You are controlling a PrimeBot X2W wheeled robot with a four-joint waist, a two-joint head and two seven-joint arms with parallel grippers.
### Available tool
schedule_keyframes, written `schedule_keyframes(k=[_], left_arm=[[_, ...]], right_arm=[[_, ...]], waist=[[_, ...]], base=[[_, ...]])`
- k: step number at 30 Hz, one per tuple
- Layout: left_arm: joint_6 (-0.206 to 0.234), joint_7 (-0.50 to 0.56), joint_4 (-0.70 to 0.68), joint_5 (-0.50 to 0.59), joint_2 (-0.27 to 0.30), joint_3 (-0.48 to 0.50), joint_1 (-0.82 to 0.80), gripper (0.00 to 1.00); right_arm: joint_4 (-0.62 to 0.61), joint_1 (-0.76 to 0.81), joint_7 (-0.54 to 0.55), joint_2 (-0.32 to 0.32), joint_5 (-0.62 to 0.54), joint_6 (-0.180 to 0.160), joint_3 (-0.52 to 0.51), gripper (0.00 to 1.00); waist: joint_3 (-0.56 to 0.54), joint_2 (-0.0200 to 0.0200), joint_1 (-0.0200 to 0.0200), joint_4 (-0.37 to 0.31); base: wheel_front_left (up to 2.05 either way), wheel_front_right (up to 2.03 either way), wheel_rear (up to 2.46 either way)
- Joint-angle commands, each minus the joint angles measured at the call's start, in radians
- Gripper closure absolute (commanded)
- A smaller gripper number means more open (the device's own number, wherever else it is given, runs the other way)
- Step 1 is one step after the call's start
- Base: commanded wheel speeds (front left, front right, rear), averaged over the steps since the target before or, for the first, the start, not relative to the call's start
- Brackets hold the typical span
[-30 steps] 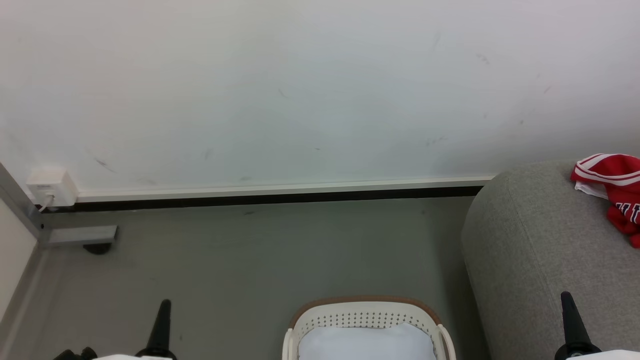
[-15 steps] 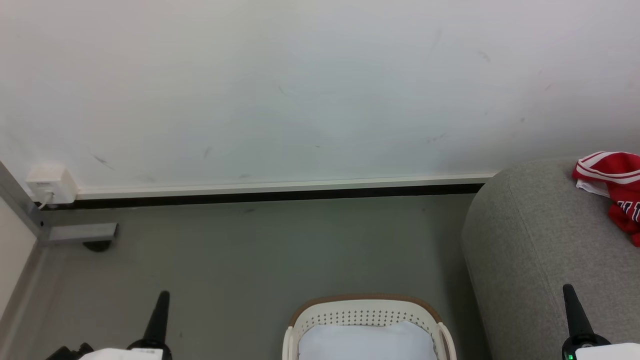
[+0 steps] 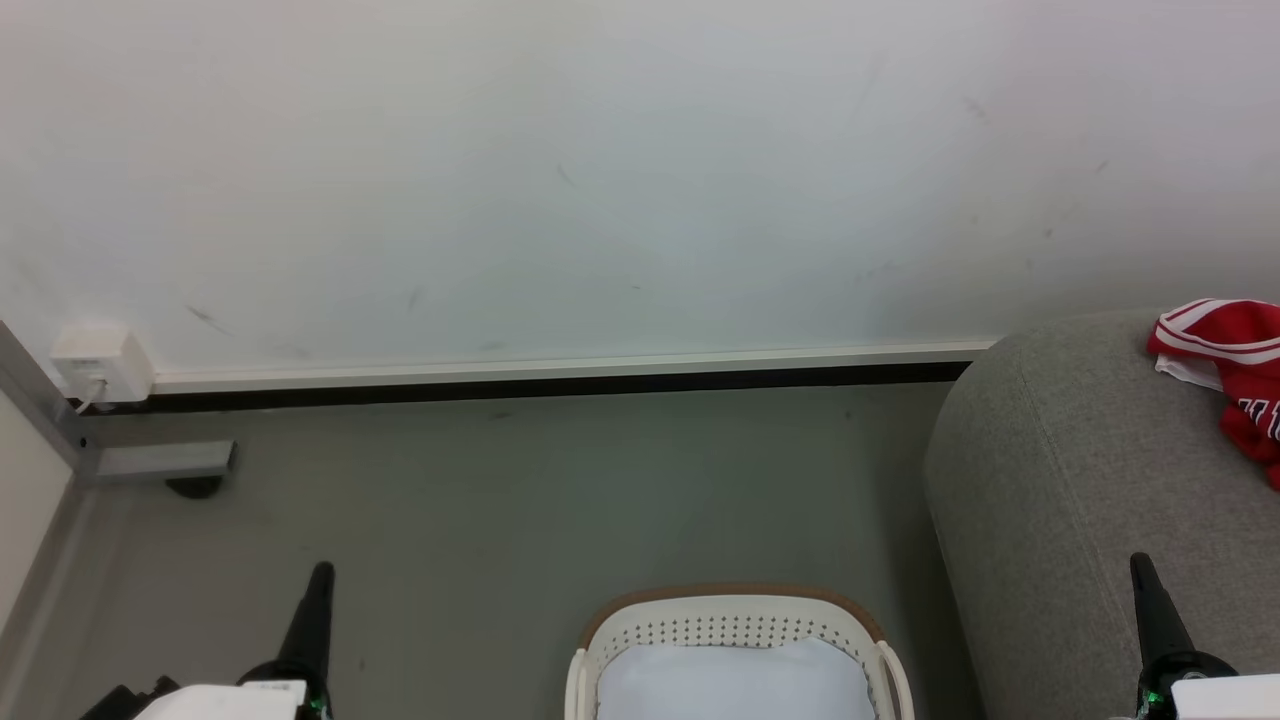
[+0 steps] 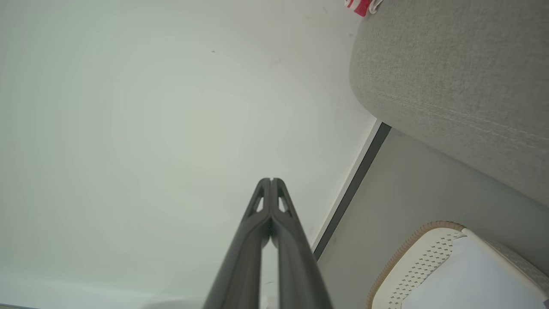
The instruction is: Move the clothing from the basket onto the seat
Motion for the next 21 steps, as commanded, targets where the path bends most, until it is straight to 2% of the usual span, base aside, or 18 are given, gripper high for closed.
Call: schedule_keyframes(k=[1,21], left_arm=[[-0.003,0.009,-0.008,-0.026,0.007,0.006,-0.016,1.00],[-0.010,0.044,-0.016,-0.170,0.008,0.020,-0.035,1.00]], right_arm=[[-0.007,-0.019,0.007,-0.009,0.024,0.000,-0.004,1.00],[-0.013,-0.038,0.045,-0.010,0.167,0.000,-0.017,1.00]], waist=[[0.001,0.0000,-0.0001,0.000],[0.012,0.0000,-0.0001,0.001]], base=[[0.00,0.00,0.00],[0.00,0.00,0.00]])
